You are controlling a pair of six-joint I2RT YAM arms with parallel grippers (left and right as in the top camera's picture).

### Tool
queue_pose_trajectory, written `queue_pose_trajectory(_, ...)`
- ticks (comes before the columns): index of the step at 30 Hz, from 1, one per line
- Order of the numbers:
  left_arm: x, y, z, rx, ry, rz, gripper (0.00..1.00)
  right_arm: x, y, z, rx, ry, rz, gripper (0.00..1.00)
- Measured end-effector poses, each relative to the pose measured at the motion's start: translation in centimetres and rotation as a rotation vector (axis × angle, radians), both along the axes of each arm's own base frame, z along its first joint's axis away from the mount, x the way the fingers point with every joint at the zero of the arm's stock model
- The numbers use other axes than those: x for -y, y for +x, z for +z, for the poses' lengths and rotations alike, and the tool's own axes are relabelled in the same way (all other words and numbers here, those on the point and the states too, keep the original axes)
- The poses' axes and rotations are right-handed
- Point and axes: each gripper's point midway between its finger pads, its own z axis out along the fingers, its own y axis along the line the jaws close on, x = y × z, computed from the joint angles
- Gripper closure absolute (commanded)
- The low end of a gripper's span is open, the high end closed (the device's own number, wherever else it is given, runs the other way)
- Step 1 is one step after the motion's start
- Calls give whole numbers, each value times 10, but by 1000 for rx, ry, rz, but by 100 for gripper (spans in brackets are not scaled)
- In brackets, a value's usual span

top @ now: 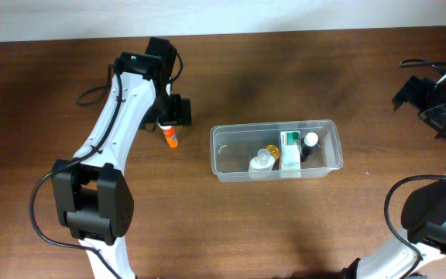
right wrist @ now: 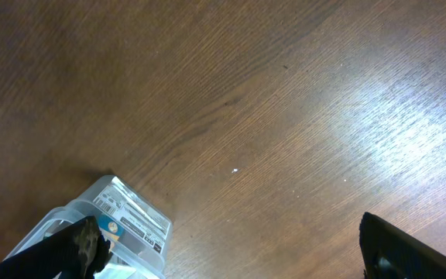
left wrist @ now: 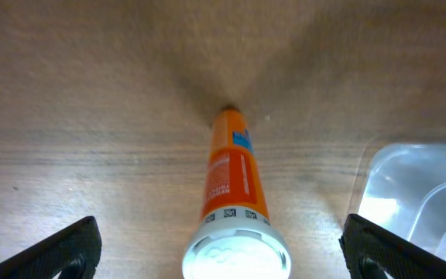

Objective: Pack container
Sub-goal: 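Lower left gripper onto the orange tablet tube and grasp it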

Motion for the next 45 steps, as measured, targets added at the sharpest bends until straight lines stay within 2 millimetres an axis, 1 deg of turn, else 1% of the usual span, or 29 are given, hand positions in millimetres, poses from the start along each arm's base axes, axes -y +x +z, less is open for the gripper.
queue_pose_trajectory(3,0,-4,-8,-19,-4,-1,2,0,0,0,0,0,0,2)
queue_pose_trajectory(6,1,-2,-10,-12,-8,0,9,0,0,0,0,0,0,2)
queue_pose_trajectory(8,2,0,-9,-3,-14,3,11,0,0,0,0,0,0,2)
queue_pose_trajectory(10,3,1,-9,4,-16,3,26,0,0,0,0,0,0,2)
queue_pose_trajectory(12,3,3,-9,9,-17,6,35,0,0,0,0,0,1,2)
queue_pose_trajectory(13,3,3,-9,9,-18,6,41,0,0,0,0,0,0,2)
queue_pose_trajectory(14,4,3,-9,9,-20,6,46,0,0,0,0,0,0,2)
queue_pose_trajectory(16,4,3,-9,8,-20,4,49,0,0,0,0,0,0,2)
queue_pose_trajectory(21,4,3,-9,8,-20,6,55,0,0,0,0,0,0,2)
queue_pose_trajectory(27,4,3,-9,8,-21,5,56,0,0,0,0,0,1,2)
queue_pose_trajectory(32,4,3,-9,11,-21,1,68,0,0,0,0,0,0,2)
queue_pose_trajectory(35,4,5,-9,19,-23,-2,71,0,0,0,0,0,-1,2)
queue_pose_trajectory(45,4,5,-9,19,-23,-3,71,0,0,0,0,0,0,2)
